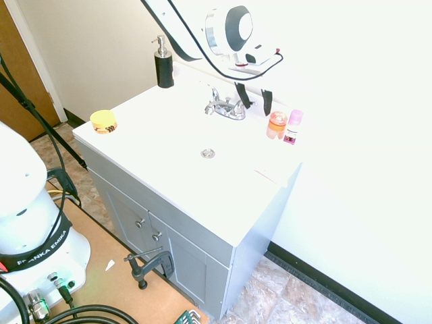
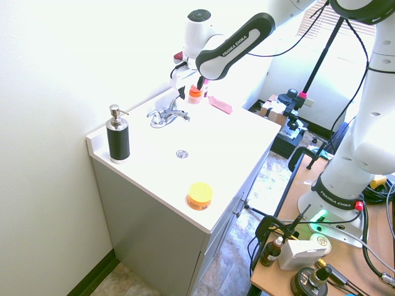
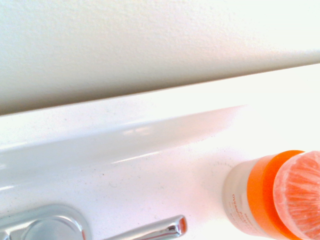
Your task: Turn off the cold water
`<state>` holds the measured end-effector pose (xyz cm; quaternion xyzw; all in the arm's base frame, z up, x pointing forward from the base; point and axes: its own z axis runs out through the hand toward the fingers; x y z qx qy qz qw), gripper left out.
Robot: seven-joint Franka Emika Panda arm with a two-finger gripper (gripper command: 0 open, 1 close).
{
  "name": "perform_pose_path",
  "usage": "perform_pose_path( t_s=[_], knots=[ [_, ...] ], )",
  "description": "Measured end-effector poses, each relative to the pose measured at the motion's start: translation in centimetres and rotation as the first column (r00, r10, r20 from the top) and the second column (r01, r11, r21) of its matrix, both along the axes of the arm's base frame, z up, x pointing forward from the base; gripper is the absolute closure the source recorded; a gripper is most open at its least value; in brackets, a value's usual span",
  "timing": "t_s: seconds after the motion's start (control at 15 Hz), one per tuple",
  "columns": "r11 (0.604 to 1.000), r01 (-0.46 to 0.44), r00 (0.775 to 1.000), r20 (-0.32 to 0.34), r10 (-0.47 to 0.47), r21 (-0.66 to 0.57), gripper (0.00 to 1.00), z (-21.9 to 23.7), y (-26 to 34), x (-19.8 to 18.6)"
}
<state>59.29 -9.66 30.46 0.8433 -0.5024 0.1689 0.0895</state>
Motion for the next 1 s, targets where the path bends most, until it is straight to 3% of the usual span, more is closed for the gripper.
perform_pose_path(
  t_s=[0.47,1.0],
  knots=[
    [0.998,-0.042,0.999,-0.004,0.042,0.046,0.00,1.9,3.2,-1.9],
    [0.973,-0.065,0.996,-0.046,0.077,0.223,0.00,3.8,7.3,-9.2]
  ],
)
